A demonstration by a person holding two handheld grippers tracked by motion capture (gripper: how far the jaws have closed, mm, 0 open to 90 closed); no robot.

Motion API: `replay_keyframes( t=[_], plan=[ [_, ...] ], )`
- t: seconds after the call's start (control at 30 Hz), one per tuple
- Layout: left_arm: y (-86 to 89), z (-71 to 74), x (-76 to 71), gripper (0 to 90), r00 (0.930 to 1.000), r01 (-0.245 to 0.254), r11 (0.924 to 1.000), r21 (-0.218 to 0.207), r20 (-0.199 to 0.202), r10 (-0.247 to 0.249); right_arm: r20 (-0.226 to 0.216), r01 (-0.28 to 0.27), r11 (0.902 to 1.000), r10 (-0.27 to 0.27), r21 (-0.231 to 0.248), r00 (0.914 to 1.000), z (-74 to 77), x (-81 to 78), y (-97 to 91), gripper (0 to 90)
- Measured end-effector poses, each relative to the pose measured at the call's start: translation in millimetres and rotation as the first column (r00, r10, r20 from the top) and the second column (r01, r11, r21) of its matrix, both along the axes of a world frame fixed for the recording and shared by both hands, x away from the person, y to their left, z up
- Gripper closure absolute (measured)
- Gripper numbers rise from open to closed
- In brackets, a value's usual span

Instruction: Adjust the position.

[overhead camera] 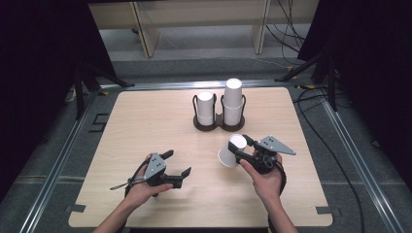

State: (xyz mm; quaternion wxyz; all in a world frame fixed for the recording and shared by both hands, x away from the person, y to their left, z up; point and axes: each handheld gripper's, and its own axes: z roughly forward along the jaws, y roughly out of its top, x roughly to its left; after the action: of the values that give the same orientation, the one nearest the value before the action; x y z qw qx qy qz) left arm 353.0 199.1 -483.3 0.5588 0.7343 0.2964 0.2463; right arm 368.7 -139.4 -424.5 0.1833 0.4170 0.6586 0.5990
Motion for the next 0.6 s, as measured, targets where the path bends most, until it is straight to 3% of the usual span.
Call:
replay_keyframes(
  t=[0.07,0.13,0.23,0.3,0.37,0.4,0.47,0.5,0.53,0.6],
  plan=[
    [-1.2,0.8,0.5,8.0,1.0,0.003,1.0,0.004,-0.009,-0.003,-0.04,0.005,0.9979,-0.003,0.064,0.9992,-1.7,0.2,-4.0,36.0],
    [-5.0,1.7,1.5,8.0,0.9998,0.021,0.9998,-0.006,0.002,-0.021,-0.061,0.017,0.9965,-0.012,0.081,0.9981,-2.9,1.8,-8.7,36.0],
    [-5.3,1.8,-0.7,8.0,0.9995,0.03,0.9995,0.009,-0.001,-0.03,-0.093,0.012,0.9895,0.001,0.144,0.9957,-5.3,4.5,-12.9,36.0],
    [-5.4,2.1,-1.3,8.0,0.9996,0.03,0.9995,0.007,0.001,-0.03,-0.085,0.01,0.9877,0.004,0.156,0.9964,-6.5,5.7,-13.8,36.0],
    [-7.8,1.6,-2.0,8.0,0.999,0.041,0.999,-0.018,0.018,-0.04,-0.116,0.023,0.9854,-0.003,0.169,0.9932,-9.6,7.7,-16.2,36.0],
    [-7.5,3.0,-4.4,8.0,0.9992,0.039,0.9992,0.002,0.003,-0.039,-0.149,0.029,0.9739,0.005,0.225,0.9888,-12.9,9.9,-19.5,36.0],
    [-8.9,2.7,-5.7,8.0,0.9989,0.047,0.9989,0.003,0.005,-0.047,-0.161,0.033,0.9711,0.005,0.236,0.987,-13.7,10.7,-20.1,36.0],
    [-9.5,2.3,-6.3,8.0,0.9988,0.049,0.9988,0.005,0.005,-0.049,-0.187,0.042,0.9652,0.008,0.258,0.9823,-14.7,11.1,-20.6,36.0],
    [-11.2,1.0,-5.8,8.0,0.9985,0.053,0.9985,-0.013,0.013,-0.053,-0.189,0.044,0.9651,0.006,0.258,0.982,-15.9,12.1,-22.8,36.0],
    [-11.3,1.6,-6.4,8.0,0.9987,0.052,0.9987,0.003,0.002,-0.052,-0.218,0.056,0.9561,0.008,0.288,0.976,-18.8,14.3,-26.1,36.0]
  ],
)
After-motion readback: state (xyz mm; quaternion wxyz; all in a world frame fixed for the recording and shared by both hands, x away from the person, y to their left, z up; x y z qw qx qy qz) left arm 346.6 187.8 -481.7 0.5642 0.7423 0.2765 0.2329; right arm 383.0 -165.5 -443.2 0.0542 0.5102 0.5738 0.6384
